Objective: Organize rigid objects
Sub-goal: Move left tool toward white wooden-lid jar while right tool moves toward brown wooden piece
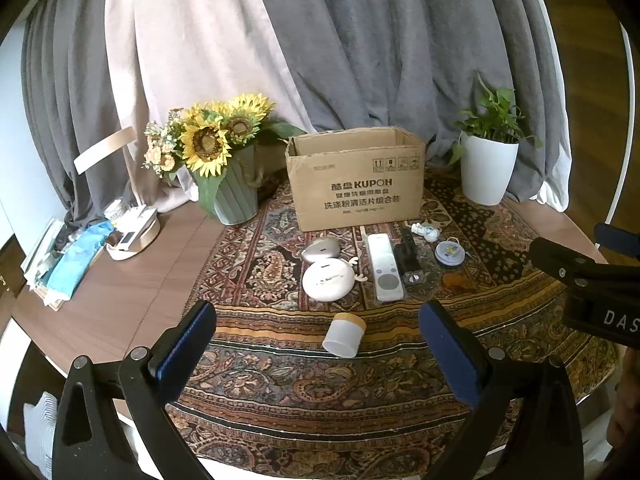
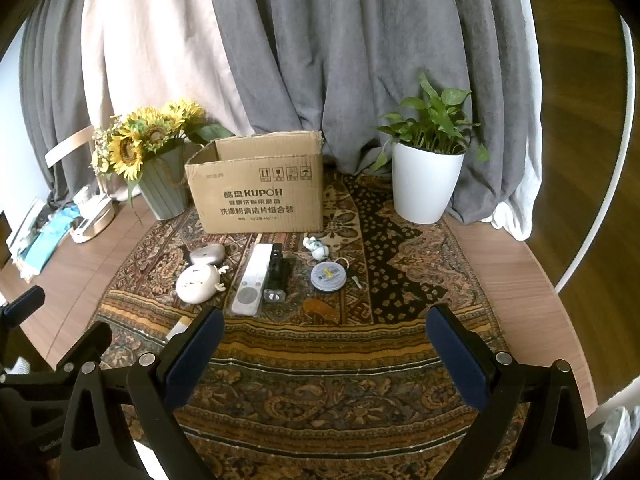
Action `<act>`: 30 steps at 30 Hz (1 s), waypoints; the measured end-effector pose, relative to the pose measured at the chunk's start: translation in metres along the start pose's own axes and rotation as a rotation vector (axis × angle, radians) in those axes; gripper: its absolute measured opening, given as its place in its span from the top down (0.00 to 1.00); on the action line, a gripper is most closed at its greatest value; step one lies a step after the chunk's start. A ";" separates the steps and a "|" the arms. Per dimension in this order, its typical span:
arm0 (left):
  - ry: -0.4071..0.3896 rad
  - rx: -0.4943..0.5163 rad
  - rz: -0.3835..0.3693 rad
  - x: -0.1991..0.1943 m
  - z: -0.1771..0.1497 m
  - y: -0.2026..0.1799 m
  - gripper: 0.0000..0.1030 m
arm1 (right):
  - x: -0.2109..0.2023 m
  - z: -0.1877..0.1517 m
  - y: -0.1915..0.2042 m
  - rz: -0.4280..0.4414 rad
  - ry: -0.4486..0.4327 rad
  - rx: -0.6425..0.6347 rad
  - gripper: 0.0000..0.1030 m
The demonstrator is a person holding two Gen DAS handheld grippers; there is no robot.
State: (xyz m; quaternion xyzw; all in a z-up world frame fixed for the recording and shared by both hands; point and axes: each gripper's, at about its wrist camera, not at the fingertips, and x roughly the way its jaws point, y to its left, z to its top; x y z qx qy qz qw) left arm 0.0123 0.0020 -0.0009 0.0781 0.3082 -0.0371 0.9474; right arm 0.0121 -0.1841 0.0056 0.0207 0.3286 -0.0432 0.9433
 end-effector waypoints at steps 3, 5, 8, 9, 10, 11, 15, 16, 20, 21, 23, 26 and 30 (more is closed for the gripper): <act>0.000 0.000 -0.001 0.001 -0.001 0.000 0.00 | 0.002 -0.002 0.000 0.003 0.001 0.001 0.01; -0.001 0.001 0.001 0.001 -0.002 -0.001 0.00 | 0.007 -0.004 0.002 0.006 0.005 0.000 0.01; 0.000 0.002 0.000 0.001 -0.003 -0.001 0.00 | 0.009 -0.005 0.003 0.009 0.009 0.000 0.01; -0.002 0.000 0.000 0.001 -0.003 -0.002 0.00 | 0.009 -0.004 0.003 0.010 0.010 0.001 0.01; -0.002 0.002 0.000 0.002 -0.004 -0.002 0.00 | 0.010 -0.005 0.003 0.011 0.011 0.001 0.01; -0.001 0.003 0.000 0.003 -0.004 -0.002 0.00 | 0.010 -0.004 0.003 0.012 0.012 0.002 0.01; 0.007 0.005 -0.007 0.007 -0.006 -0.002 0.00 | 0.012 -0.004 0.002 0.019 0.019 0.001 0.01; 0.009 0.006 -0.009 0.008 -0.006 -0.002 0.00 | 0.012 -0.004 0.002 0.021 0.022 0.000 0.01; 0.018 0.012 -0.016 0.011 -0.006 -0.002 0.00 | 0.016 -0.003 0.003 0.023 0.033 0.000 0.01; 0.020 0.012 -0.016 0.012 -0.006 -0.002 0.00 | 0.016 -0.003 0.003 0.023 0.037 0.000 0.01; 0.025 0.015 -0.021 0.013 -0.005 -0.002 0.00 | 0.019 -0.003 0.003 0.025 0.046 0.001 0.01; 0.031 0.020 -0.027 0.016 -0.005 -0.002 0.00 | 0.022 -0.002 0.003 0.028 0.055 0.001 0.01; 0.039 0.025 -0.033 0.019 -0.005 -0.002 0.00 | 0.025 -0.002 0.004 0.031 0.067 -0.001 0.01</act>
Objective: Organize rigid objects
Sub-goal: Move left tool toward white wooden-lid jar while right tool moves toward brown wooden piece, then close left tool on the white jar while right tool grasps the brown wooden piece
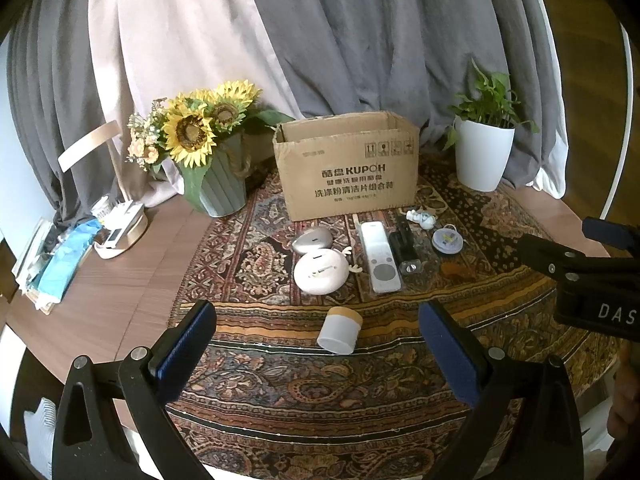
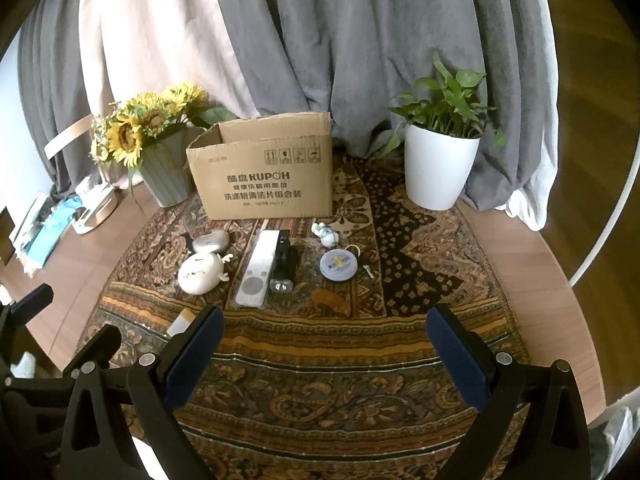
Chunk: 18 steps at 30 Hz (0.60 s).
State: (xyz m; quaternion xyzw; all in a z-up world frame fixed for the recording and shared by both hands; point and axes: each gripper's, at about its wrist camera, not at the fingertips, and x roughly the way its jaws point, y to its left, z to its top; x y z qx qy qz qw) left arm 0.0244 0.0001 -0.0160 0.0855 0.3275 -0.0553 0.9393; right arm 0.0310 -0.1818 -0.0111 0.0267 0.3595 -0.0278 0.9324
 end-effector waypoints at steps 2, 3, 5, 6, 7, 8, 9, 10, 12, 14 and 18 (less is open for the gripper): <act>0.001 0.004 -0.004 0.001 0.000 0.000 0.00 | 0.001 0.000 0.000 -0.002 0.005 -0.001 0.01; 0.003 0.006 -0.005 0.002 0.000 0.000 0.00 | 0.002 0.001 0.000 0.000 0.008 0.000 0.01; 0.008 0.008 -0.009 0.005 0.000 0.000 0.00 | 0.004 0.001 0.001 0.001 0.012 -0.003 0.01; 0.010 0.010 -0.011 0.006 0.000 0.000 0.00 | 0.005 0.000 0.002 0.002 0.014 -0.003 0.01; 0.010 0.012 -0.014 0.007 -0.001 0.000 0.00 | 0.006 0.000 0.002 0.002 0.016 -0.003 0.01; 0.010 0.014 -0.016 0.008 -0.001 0.001 0.00 | 0.007 0.000 0.003 0.002 0.017 -0.005 0.01; 0.009 0.020 -0.017 0.010 -0.002 0.001 0.00 | 0.008 -0.001 0.004 0.002 0.017 -0.007 0.01; 0.009 0.023 -0.017 0.011 -0.002 0.001 0.00 | 0.009 -0.001 0.005 0.003 0.015 -0.009 0.01; 0.012 0.032 -0.024 0.016 -0.005 0.002 0.00 | 0.012 -0.001 0.006 0.000 0.011 -0.015 0.01; 0.016 0.039 -0.028 0.021 -0.006 0.003 0.00 | 0.016 -0.002 0.007 0.000 0.009 -0.019 0.01; 0.036 0.062 -0.037 0.036 -0.011 0.003 0.00 | 0.025 -0.005 0.012 -0.006 0.001 -0.033 0.01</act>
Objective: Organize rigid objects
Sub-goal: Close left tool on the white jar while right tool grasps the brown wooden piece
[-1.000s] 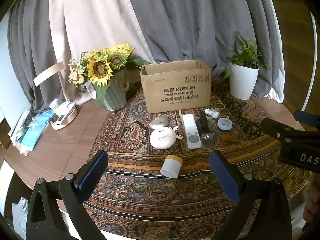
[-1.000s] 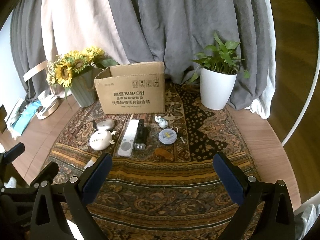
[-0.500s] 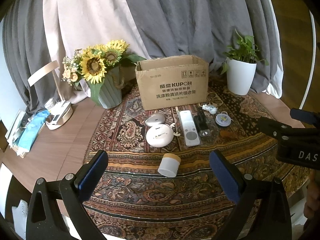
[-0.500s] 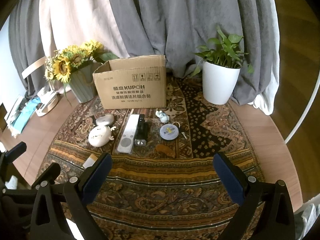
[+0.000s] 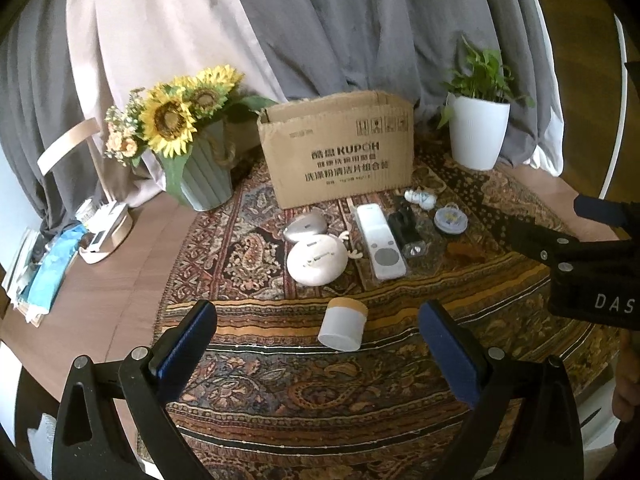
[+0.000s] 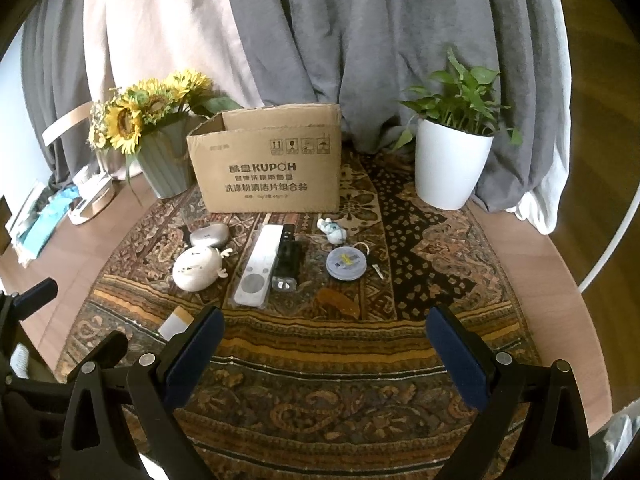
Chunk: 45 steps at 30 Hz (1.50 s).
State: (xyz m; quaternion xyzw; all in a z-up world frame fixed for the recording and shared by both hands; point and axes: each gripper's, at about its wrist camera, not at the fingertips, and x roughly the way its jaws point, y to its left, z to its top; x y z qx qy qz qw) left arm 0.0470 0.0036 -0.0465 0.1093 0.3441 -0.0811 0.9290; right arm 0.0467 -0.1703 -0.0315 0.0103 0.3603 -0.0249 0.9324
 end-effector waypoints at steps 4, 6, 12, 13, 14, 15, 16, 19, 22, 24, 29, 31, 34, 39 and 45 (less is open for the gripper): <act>0.037 0.006 -0.022 0.021 -0.004 0.000 0.04 | 0.018 -0.004 0.003 0.001 0.010 -0.006 0.01; 0.060 0.003 -0.034 0.033 -0.006 -0.001 0.07 | 0.028 -0.006 0.003 -0.002 0.023 -0.007 0.01; 0.110 0.003 -0.046 0.063 -0.014 -0.007 0.13 | 0.060 -0.009 0.001 0.015 0.054 -0.013 0.01; 0.117 0.003 -0.047 0.067 -0.016 -0.008 0.14 | 0.066 -0.010 0.001 0.017 0.056 -0.016 0.01; 0.123 0.004 -0.049 0.071 -0.017 -0.009 0.17 | 0.071 -0.011 0.001 0.012 0.063 -0.023 0.01; 0.134 0.004 -0.055 0.076 -0.018 -0.010 0.17 | 0.075 -0.012 0.000 0.013 0.067 -0.024 0.01; 0.137 0.004 -0.058 0.079 -0.019 -0.010 0.17 | 0.079 -0.013 -0.001 0.015 0.070 -0.023 0.01; 0.152 0.004 -0.066 0.089 -0.022 -0.011 0.19 | 0.090 -0.015 -0.003 0.009 0.072 -0.028 0.01; 0.174 0.002 -0.077 0.100 -0.024 -0.010 0.25 | 0.101 -0.016 -0.004 -0.004 0.077 -0.027 0.01; 0.184 0.000 -0.081 0.106 -0.024 -0.010 0.29 | 0.107 -0.016 -0.004 -0.014 0.080 -0.023 0.01; 0.215 -0.008 -0.105 0.119 -0.027 -0.008 0.41 | 0.120 -0.015 -0.004 -0.040 0.071 -0.017 0.01; 0.226 -0.013 -0.114 0.122 -0.028 -0.008 0.44 | 0.124 -0.015 -0.004 -0.046 0.070 -0.016 0.02; 0.228 -0.024 -0.131 0.126 -0.030 -0.008 0.48 | 0.129 -0.015 -0.004 -0.065 0.062 -0.022 0.02; 0.229 -0.041 -0.149 0.129 -0.028 -0.008 0.56 | 0.136 -0.014 -0.006 -0.073 0.065 -0.007 0.08; 0.224 -0.043 -0.137 0.129 -0.028 -0.009 0.57 | 0.149 -0.016 -0.010 -0.060 0.101 0.017 0.22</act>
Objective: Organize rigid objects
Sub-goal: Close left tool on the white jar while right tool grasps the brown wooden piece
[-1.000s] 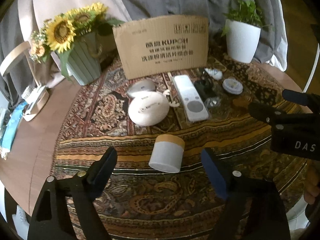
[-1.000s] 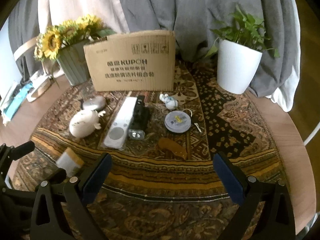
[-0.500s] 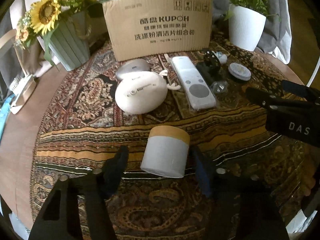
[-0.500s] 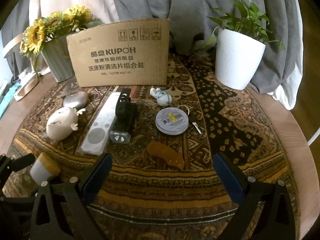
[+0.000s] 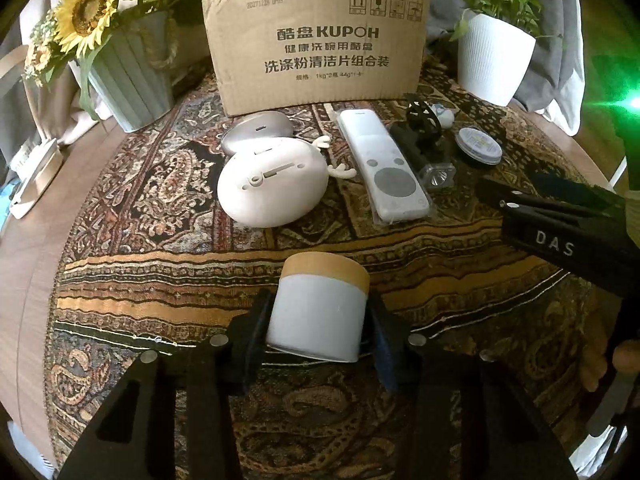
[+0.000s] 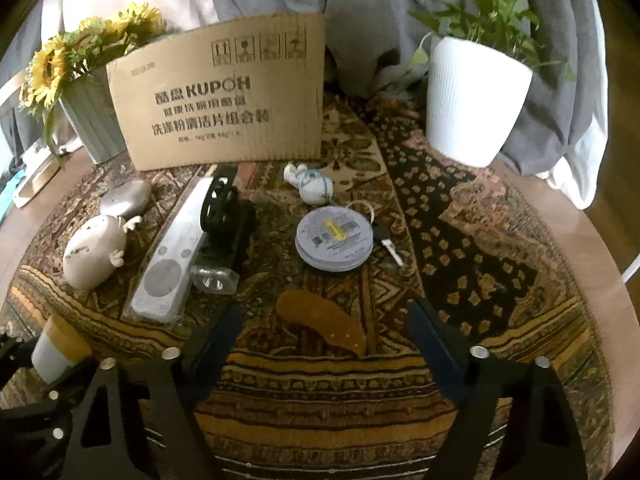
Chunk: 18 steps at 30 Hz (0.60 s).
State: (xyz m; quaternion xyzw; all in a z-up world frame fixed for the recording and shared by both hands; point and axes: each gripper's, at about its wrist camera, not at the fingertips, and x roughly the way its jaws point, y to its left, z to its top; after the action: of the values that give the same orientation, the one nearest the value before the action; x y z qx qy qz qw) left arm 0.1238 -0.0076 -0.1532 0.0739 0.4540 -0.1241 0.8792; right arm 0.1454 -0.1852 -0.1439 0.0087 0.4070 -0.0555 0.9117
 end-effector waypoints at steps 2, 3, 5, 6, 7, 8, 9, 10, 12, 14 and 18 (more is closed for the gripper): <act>0.000 -0.010 -0.001 0.000 0.000 0.001 0.57 | 0.003 0.000 0.001 0.003 0.012 0.001 0.24; 0.000 -0.013 0.000 0.000 0.000 0.001 0.57 | 0.004 0.000 0.001 0.005 0.020 -0.001 0.26; 0.000 -0.015 0.003 0.000 -0.001 0.001 0.57 | 0.006 0.000 0.002 0.011 0.032 -0.001 0.34; 0.000 -0.015 0.005 0.000 -0.001 0.001 0.58 | 0.008 0.000 0.001 0.013 0.038 0.000 0.36; 0.002 -0.017 0.006 0.000 0.000 0.001 0.58 | 0.009 0.000 0.002 0.014 0.047 0.000 0.42; 0.002 -0.019 0.006 0.000 0.000 0.001 0.58 | 0.011 0.000 0.002 0.014 0.054 0.000 0.45; 0.002 -0.023 0.009 0.000 0.000 0.001 0.58 | 0.012 0.001 0.002 0.021 0.056 0.001 0.46; 0.001 -0.026 0.013 -0.001 0.000 0.001 0.58 | 0.011 0.000 0.002 0.022 0.053 0.001 0.51; -0.001 -0.032 0.015 -0.002 -0.001 0.001 0.59 | 0.009 0.000 0.002 0.024 0.049 0.002 0.53; -0.004 -0.034 0.014 -0.004 -0.001 0.000 0.60 | 0.008 -0.001 0.001 0.028 0.048 0.005 0.61; -0.014 -0.034 0.019 -0.007 -0.002 -0.003 0.60 | 0.005 -0.003 0.001 0.050 0.048 -0.002 0.79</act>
State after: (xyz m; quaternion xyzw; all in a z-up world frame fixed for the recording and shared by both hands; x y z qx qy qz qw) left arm 0.1179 -0.0086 -0.1489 0.0623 0.4490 -0.1084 0.8848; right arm 0.1469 -0.1843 -0.1493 0.0192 0.4282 -0.0322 0.9029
